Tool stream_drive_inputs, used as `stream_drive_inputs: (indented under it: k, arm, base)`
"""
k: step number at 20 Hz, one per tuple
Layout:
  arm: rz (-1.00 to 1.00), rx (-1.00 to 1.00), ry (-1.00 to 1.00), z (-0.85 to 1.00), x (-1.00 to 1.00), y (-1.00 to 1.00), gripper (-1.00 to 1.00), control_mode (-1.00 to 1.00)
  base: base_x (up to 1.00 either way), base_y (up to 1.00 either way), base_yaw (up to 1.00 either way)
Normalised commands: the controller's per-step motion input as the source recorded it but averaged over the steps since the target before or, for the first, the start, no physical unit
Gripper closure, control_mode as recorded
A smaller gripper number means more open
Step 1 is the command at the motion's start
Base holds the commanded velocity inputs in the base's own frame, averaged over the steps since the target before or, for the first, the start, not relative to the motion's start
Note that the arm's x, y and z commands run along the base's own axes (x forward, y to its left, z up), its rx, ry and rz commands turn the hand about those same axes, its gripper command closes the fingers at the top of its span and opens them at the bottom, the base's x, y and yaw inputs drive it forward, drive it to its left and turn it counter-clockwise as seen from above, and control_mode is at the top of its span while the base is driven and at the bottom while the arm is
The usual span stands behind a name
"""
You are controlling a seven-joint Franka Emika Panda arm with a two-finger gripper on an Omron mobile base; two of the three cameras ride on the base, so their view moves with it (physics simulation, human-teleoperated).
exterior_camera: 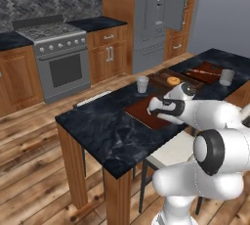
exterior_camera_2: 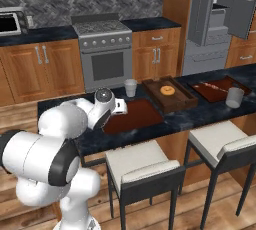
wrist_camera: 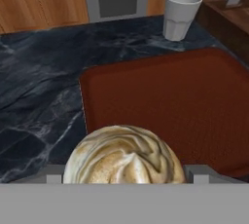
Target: Take the cupcakes from the fridge and place them on the empty tray on the dining counter.
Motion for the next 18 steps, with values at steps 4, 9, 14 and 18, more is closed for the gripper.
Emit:
stream_drive_inputs:
  k: [4, 9, 14, 18]
  arm:
    - [0.00, 0.00, 0.00, -0.24, 0.36, 0.00, 1.00, -1.00]
    - [0.00, 0.00, 0.00, -0.26, 0.36, 0.00, 1.00, -1.00]
    - [0.00, 0.00, 0.00, -0.26, 0.36, 0.00, 1.00, -1.00]
    - [0.00, 0.00, 0.00, -0.27, 0.34, 0.00, 1.00, -1.00]
  base:
    - [0.00, 0.00, 0.00]
    - [0.00, 0.00, 0.00]
    - [0.00, 0.00, 0.00]
    - [0.00, 0.00, 0.00]
